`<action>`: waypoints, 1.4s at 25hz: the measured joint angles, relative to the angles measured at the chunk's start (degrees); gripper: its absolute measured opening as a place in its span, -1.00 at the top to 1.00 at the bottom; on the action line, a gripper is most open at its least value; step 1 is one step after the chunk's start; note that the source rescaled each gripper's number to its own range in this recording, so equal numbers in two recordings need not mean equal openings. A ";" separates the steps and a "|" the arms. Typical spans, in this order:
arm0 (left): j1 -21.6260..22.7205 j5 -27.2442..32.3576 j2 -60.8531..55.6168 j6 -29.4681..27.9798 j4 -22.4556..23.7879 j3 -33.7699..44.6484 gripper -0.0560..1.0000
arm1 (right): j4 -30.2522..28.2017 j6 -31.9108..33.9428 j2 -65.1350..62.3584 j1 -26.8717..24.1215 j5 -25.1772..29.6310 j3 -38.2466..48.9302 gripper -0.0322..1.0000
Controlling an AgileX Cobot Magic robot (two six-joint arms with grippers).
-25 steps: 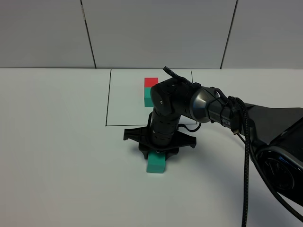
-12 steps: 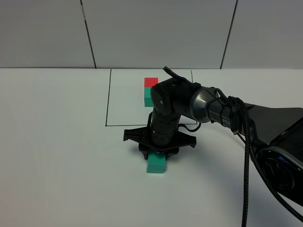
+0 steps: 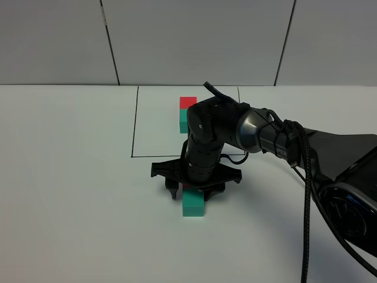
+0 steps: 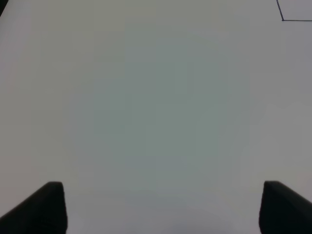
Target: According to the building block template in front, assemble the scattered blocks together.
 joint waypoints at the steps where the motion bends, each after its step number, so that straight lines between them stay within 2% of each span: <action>1: 0.00 0.00 0.00 0.00 0.00 0.00 -0.75 | 0.16 -0.30 0.00 0.00 0.00 0.00 -0.20; 6: 0.00 0.00 0.00 0.00 0.00 0.00 -0.75 | 0.11 -0.94 -0.24 0.00 0.25 -0.06 -0.26; 23: 0.00 -0.36 0.00 0.00 0.00 0.00 -0.75 | 0.29 -0.98 -3.40 -0.05 1.05 0.18 -0.26; 31: 0.00 -0.36 0.00 0.00 0.00 0.00 -0.75 | 1.59 -1.14 -6.34 -0.05 -1.12 0.18 -0.26; 35: 0.00 -0.36 0.00 0.00 0.00 0.00 -0.75 | -1.62 -0.50 -7.06 -0.05 -0.64 0.18 -0.26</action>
